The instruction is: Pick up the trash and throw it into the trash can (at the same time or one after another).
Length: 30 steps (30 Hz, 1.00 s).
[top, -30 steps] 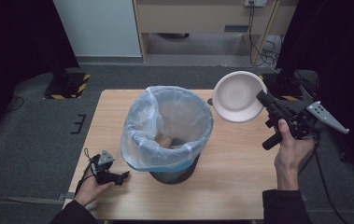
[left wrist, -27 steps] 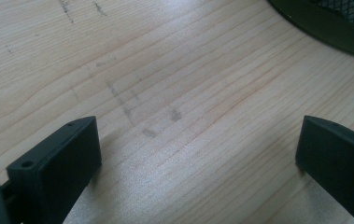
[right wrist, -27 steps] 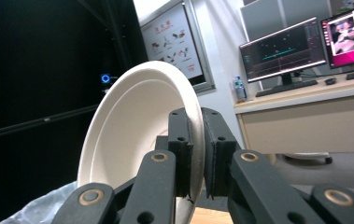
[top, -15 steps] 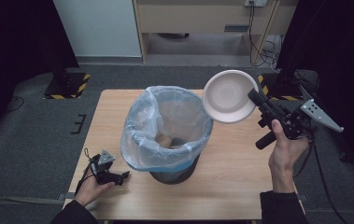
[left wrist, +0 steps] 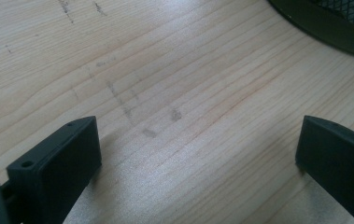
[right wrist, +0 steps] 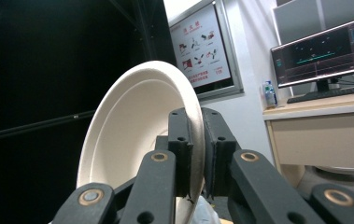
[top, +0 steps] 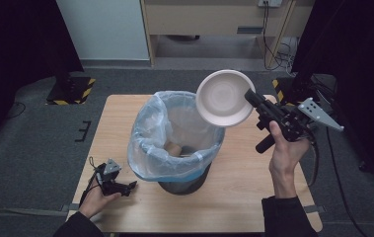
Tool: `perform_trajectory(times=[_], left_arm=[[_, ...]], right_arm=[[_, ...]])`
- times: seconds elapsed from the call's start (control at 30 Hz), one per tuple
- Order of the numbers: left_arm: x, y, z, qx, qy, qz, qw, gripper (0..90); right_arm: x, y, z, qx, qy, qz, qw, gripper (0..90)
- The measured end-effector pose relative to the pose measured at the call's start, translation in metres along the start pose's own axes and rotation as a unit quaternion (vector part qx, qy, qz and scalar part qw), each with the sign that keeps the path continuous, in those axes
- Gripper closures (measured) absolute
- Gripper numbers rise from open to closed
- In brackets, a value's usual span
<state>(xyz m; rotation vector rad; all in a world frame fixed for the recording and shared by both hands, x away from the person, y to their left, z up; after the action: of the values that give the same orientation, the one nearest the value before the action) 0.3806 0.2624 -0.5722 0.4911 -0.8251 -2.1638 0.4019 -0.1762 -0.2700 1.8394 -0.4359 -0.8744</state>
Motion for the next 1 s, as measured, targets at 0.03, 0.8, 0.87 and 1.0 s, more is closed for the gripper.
perform_trajectory(times=[0.03,0.8,0.87,1.0], left_arm=[[0.000,0.000,0.000,0.000,0.000,0.000,1.0000,0.0],[0.000,0.000,0.000,0.000,0.000,0.000,1.0000,0.0],[0.000,0.000,0.000,0.000,0.000,0.000,1.0000,0.0],[0.000,0.000,0.000,0.000,0.000,0.000,1.0000,0.0]], right_arm=[[0.000,0.000,0.000,0.000,0.000,0.000,1.0000,83.7],[-0.026,-0.051,-0.051,-0.079,0.017,0.030,0.9963,82.8],[-0.025,-0.057,-0.054,-0.094,0.020,0.025,0.9951,75.2],[-0.023,-0.058,-0.056,-0.104,0.020,0.029,0.9939,63.4]])
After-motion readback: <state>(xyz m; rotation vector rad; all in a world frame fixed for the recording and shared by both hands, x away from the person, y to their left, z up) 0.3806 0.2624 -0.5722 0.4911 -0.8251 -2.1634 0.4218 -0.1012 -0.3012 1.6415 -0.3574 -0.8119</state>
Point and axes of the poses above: each handheld gripper's, and its own axes: z roughly backward along the jaws, y roughly out of its top, x roughly to its right, the point moved 5 cm from there along -z, roughly forward along the jaws, and after that the axes turned 7 degrees about -z, right-handed, at the moved point
